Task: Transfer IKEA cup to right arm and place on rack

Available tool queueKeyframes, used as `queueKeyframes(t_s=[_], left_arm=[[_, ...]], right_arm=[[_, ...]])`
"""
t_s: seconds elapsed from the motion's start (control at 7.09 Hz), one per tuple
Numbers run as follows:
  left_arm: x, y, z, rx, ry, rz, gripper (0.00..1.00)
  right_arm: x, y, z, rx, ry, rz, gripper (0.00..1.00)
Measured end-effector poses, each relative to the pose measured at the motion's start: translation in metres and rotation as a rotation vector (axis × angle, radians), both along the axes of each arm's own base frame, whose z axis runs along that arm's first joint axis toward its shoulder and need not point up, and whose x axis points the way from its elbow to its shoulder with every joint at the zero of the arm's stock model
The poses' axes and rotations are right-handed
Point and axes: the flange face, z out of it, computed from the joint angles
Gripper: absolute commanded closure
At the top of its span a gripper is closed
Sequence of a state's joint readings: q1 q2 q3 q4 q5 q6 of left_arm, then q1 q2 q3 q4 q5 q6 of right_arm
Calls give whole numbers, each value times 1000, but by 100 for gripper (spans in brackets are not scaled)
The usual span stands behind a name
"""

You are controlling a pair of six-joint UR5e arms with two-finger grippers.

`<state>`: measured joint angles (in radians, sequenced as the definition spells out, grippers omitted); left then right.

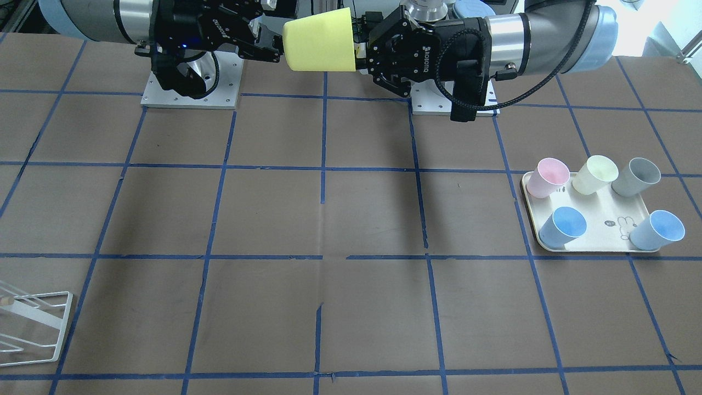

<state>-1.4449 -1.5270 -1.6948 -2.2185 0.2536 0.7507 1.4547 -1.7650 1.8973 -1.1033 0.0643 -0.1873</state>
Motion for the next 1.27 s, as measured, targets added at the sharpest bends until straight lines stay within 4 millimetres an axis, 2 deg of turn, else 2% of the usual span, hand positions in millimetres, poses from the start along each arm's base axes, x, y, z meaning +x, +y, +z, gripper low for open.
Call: queueKeyframes(t_s=[0.14,0.42,0.99,1.13,1.27], left_arm=[[0,0,1,4,4,5,100],[0,2,4,9,8,9,100],[0,4,5,11,8,11,100],[0,3,6,10,8,11,64],[1,3,7,11,6,11,8]], right_arm=[[0,-2,-2,4,-1,0,14],[-1,-6,-7,20,-2,0,32],[-1,-7,-9,45,-4,1,56],[-2,-7,-9,46,-4,0,57],[-5,-9,-9,44,-5,-7,62]])
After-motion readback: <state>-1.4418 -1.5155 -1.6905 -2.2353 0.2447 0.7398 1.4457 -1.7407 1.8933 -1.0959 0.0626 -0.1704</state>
